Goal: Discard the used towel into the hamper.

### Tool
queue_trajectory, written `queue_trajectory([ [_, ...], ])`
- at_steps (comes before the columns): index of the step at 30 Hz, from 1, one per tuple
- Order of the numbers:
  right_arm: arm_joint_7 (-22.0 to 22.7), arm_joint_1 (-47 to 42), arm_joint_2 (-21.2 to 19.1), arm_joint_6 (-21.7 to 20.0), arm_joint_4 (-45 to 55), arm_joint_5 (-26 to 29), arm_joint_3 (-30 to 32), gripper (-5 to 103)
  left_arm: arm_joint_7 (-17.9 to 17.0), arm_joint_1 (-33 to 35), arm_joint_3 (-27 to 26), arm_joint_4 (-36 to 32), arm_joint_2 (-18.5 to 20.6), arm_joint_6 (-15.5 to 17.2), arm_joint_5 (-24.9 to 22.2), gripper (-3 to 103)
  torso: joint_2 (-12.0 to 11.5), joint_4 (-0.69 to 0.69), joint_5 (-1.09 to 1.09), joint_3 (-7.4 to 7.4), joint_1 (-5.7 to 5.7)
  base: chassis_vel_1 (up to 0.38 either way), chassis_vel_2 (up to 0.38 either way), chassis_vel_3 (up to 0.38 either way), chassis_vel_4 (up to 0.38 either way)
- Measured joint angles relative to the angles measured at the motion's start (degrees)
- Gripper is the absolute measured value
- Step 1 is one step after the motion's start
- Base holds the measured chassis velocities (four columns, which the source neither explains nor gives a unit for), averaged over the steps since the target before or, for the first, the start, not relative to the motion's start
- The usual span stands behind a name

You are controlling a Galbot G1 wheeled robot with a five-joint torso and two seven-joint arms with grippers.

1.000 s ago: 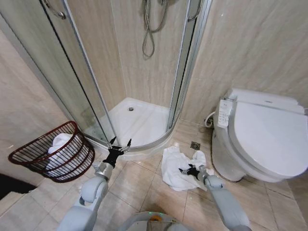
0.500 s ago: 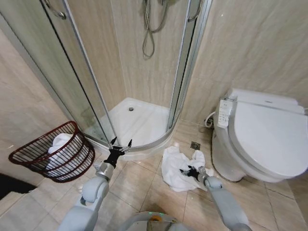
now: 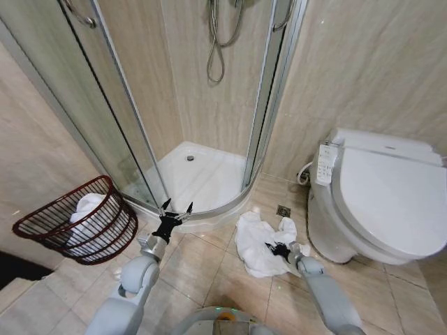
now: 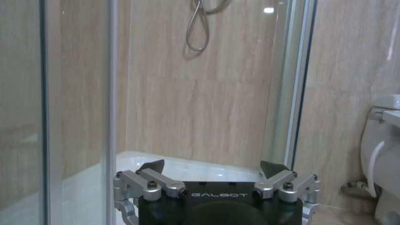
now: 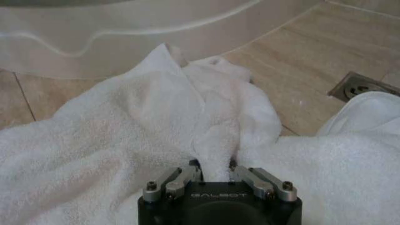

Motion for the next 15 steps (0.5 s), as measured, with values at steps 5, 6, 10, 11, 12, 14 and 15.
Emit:
queue_trajectory([
  [5,0.26,-0.18,-0.06,0.02,0.26,0.58,0.33,16,0.00,-0.44,0.31,0.24,-0.03,-0.03,-0.01,100,0.00,0.00,0.00,0.00,0.00,0.000,0.000,0.000,0.000],
  [6,0.39,-0.24,-0.06,0.11,0.31,0.70,0.46,16,0.00,-0.51,0.45,0.24,-0.07,-0.03,-0.01,100,0.00,0.00,0.00,0.00,0.00,0.000,0.000,0.000,0.000],
  [10,1.88,-0.83,-0.04,1.18,1.23,1.00,0.93,16,-0.03,-0.75,0.85,0.27,-0.18,-0.03,0.06,100,0.00,0.00,0.00,0.00,0.00,0.000,0.000,0.000,0.000],
  [11,1.88,-0.83,-0.04,1.18,1.23,1.00,0.93,16,-0.03,-0.75,0.85,0.27,-0.18,-0.03,0.06,100,0.00,0.00,0.00,0.00,0.00,0.000,0.000,0.000,0.000],
  [12,2.76,-1.20,-0.04,1.65,2.02,1.02,1.15,16,-0.04,-0.80,0.90,0.32,-0.19,-0.03,0.09,100,0.00,-0.01,0.00,0.00,0.00,0.000,0.000,0.000,0.000],
  [14,4.52,-1.90,-0.05,2.11,3.78,1.08,1.45,16,-0.04,-0.84,0.95,0.38,-0.21,-0.03,0.11,100,0.00,-0.01,-0.01,0.00,0.00,0.000,0.000,0.000,0.000],
  [15,6.62,-2.67,-0.05,2.22,5.97,1.39,1.76,16,-0.04,-0.91,1.00,0.44,-0.22,-0.03,0.14,100,0.00,-0.01,-0.01,0.00,0.00,0.000,0.000,0.000,0.000],
])
